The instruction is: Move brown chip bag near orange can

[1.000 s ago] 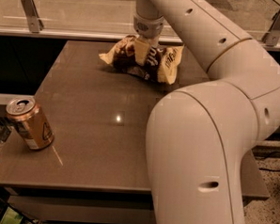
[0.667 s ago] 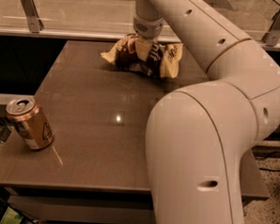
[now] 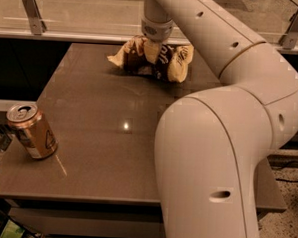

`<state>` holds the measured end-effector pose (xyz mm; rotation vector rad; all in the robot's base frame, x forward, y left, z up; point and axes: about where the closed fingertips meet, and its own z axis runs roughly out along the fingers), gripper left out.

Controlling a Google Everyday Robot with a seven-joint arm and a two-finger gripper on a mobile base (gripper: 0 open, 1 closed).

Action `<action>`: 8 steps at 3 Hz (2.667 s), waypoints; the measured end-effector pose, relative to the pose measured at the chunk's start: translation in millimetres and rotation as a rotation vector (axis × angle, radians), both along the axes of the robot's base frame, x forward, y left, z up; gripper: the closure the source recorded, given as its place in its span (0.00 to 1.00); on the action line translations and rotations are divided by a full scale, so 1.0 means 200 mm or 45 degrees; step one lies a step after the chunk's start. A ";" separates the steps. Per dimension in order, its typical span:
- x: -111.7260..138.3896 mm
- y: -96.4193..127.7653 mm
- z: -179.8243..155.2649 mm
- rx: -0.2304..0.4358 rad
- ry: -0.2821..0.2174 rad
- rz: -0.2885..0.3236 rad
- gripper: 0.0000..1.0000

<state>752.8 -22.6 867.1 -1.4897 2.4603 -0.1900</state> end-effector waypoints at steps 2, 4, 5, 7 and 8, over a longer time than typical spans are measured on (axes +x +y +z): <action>0.00 0.00 0.00 0.000 0.000 0.000 1.00; -0.02 0.01 0.12 0.087 -0.043 0.075 1.00; -0.05 0.01 0.25 0.172 -0.092 0.141 1.00; -0.15 0.02 0.43 0.235 -0.151 0.207 1.00; -0.29 0.05 0.51 0.242 -0.179 0.237 1.00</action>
Offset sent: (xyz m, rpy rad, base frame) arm -0.0041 0.0058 0.0192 0.0601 -0.0039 0.0687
